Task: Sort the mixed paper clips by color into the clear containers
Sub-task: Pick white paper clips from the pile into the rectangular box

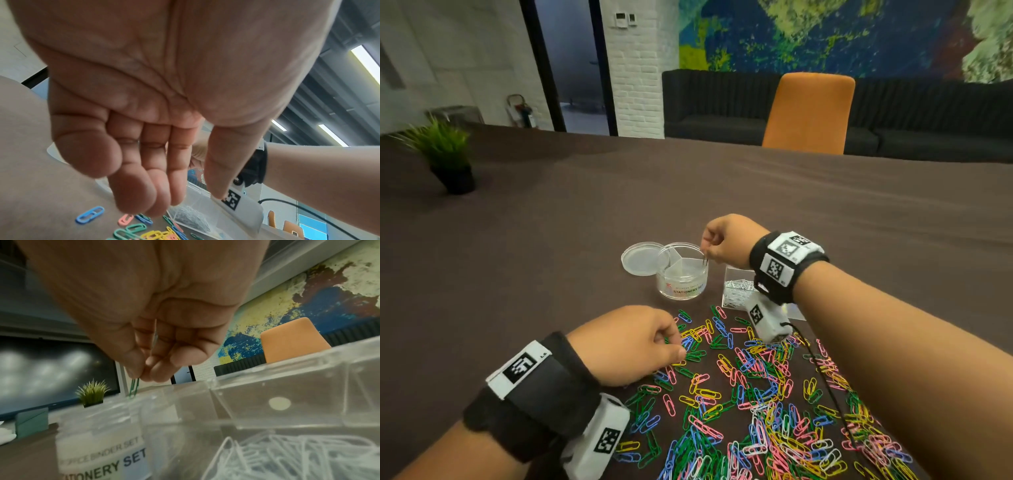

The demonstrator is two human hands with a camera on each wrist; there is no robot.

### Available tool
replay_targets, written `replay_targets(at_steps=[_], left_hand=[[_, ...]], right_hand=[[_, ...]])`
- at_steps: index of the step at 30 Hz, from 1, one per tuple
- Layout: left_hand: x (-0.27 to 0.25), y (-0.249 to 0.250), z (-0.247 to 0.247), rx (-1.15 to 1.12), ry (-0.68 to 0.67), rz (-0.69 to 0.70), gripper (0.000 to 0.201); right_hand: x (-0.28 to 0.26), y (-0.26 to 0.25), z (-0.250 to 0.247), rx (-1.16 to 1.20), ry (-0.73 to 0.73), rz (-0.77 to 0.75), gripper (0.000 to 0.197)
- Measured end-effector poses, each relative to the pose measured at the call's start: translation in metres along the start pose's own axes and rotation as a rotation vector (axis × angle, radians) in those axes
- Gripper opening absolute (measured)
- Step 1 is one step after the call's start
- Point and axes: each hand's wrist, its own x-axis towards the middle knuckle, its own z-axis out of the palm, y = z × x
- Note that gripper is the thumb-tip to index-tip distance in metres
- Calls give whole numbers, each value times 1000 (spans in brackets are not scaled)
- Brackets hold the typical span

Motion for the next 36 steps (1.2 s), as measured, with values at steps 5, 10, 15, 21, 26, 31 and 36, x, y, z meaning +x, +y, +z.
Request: replay_targets(at_steps=[5, 10, 15, 21, 26, 31, 36], left_hand=[[-1, -8, -10, 26, 71, 1, 20], [5, -18, -14, 13, 76, 5, 17], [3, -12, -12, -8, -24, 77, 7], [-13, 9, 2, 185, -140, 141, 8], [-39, 40, 26, 247, -252, 207, 29], [-46, 45, 40, 407, -289, 160, 35], [-44, 44, 39, 456, -254, 149, 17]], right_hand=[[14, -9, 18, -65, 2, -13, 9], [2, -12, 14, -106, 4, -61, 11], [-61, -16, 3, -318, -92, -225, 6], [-139, -16, 22, -483, -408, -262, 11], [-175, 3, 33, -440, -432, -220, 14], [-197, 5, 50, -373, -334, -266, 15], [-186, 22, 48, -405, -284, -96, 29]])
